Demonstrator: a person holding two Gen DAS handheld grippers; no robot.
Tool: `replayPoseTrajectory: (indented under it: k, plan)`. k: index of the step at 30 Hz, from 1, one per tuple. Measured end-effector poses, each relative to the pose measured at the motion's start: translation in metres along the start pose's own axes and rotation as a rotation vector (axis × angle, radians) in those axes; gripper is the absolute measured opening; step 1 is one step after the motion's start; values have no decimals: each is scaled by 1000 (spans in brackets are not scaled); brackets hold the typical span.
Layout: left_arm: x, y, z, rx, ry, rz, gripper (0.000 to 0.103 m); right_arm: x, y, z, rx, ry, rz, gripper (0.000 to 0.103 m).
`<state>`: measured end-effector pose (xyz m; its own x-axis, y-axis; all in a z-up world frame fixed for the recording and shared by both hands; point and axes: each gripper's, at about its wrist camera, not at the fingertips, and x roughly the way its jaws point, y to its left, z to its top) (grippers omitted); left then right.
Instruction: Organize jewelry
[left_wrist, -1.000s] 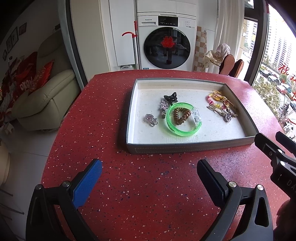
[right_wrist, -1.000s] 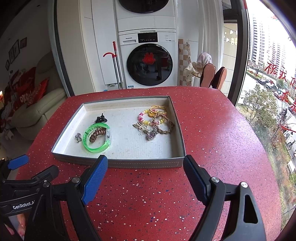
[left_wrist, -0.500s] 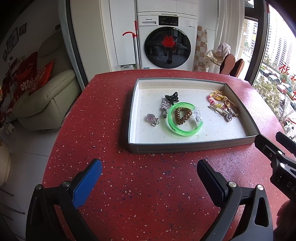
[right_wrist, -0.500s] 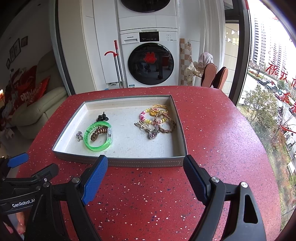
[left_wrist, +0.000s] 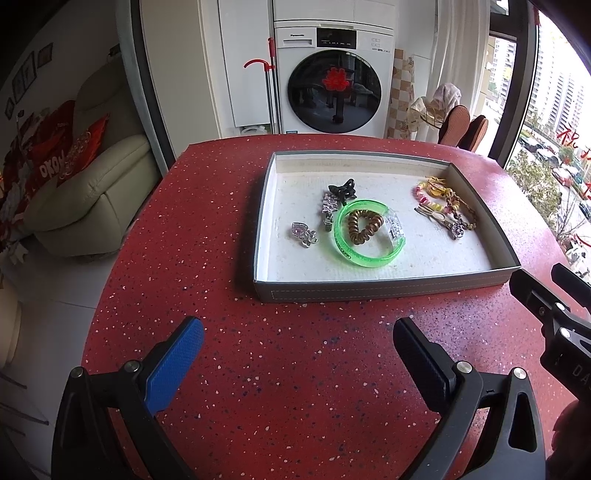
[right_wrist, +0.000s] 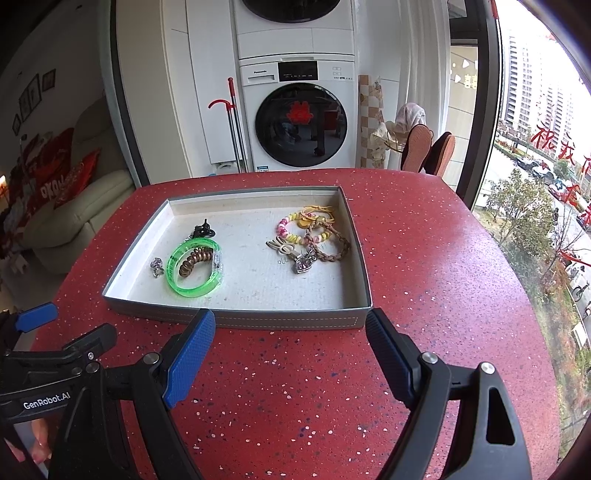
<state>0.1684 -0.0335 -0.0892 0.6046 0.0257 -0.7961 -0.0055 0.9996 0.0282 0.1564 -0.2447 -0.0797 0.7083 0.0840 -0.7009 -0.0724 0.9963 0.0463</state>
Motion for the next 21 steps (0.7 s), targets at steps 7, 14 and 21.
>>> replayPoseTrajectory:
  k: [7, 14, 21]
  plan:
    - [0, -1, 1, 1, 1, -2, 103, 0, 0, 0, -1, 0, 0, 86]
    - [1, 0, 1, -7, 8, -7, 103, 1, 0, -3, -6, 3, 3, 86]
    - [2, 0, 1, -12, 10, -15, 103, 0, -1, -3, -7, 4, 4, 86]
